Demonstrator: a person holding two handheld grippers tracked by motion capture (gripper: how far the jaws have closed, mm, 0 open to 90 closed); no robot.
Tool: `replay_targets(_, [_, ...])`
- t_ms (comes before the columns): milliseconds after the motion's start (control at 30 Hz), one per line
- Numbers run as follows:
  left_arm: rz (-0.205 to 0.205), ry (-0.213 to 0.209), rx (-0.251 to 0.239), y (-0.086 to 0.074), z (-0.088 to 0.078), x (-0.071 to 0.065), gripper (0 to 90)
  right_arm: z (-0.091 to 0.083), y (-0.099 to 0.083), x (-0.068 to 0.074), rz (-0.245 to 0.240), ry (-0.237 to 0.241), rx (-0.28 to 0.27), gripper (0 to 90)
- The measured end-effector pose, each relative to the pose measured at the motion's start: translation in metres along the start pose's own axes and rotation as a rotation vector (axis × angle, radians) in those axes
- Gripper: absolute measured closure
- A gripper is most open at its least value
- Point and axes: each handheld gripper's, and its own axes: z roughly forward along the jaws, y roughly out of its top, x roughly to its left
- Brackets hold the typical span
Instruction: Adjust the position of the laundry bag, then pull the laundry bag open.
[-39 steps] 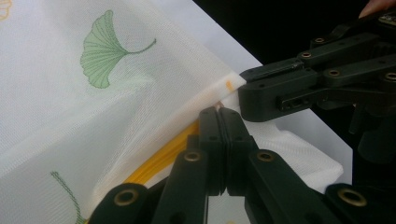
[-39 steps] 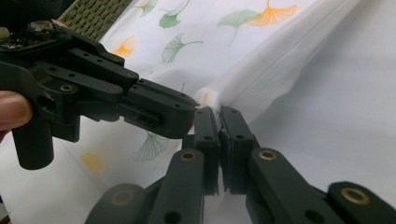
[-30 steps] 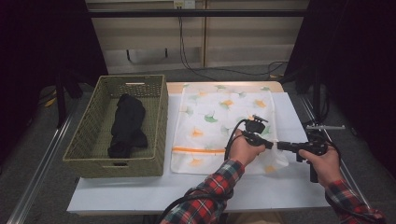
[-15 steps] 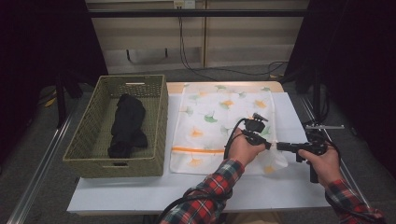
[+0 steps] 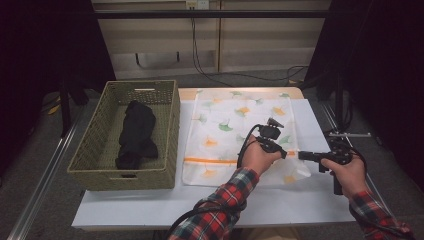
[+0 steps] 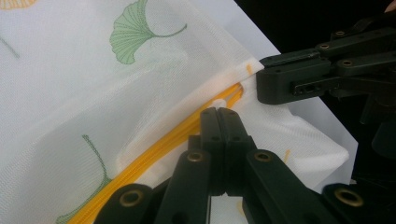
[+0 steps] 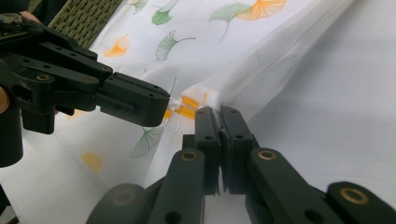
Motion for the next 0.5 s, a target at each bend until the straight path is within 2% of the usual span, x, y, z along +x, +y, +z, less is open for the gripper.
replay_targets(100, [0.013, -0.002, 0.005, 0.0001, 0.0008, 0.0011, 90.0, 0.0, -0.0002, -0.0004, 0.005, 0.0, 0.003, 87.2])
replay_targets(133, [-0.01, 0.005, -0.008, 0.0001, 0.0019, 0.0, 90.0, 0.0, -0.0004, -0.0009, 0.004, -0.009, 0.006, 87.2])
replay_targets(200, [-0.014, -0.003, 0.007, 0.0003, 0.001, 0.0017, 90.0, 0.0006, -0.0008, -0.002, 0.008, -0.01, 0.008, 87.1])
replay_targets(300, [0.0, 0.003, 0.019, 0.0014, -0.0008, 0.0044, 90.0, 0.0023, -0.0001, -0.0004, 0.006, -0.016, 0.014, 87.2])
replay_targets(433, [-0.002, -0.001, 0.026, 0.0029, -0.0035, 0.0067, 90.0, 0.0029, 0.0003, -0.0017, 0.0, -0.019, 0.01, 87.2])
replay_targets(467, [-0.002, -0.001, 0.026, 0.0029, -0.0035, 0.0067, 90.0, 0.0024, 0.0005, -0.0024, 0.011, -0.007, 0.009, 87.2])
replay_targets(500, [-0.014, -0.008, 0.012, 0.0029, -0.0036, 0.0062, 90.0, 0.0018, 0.0008, -0.0032, 0.011, -0.003, 0.009, 87.2])
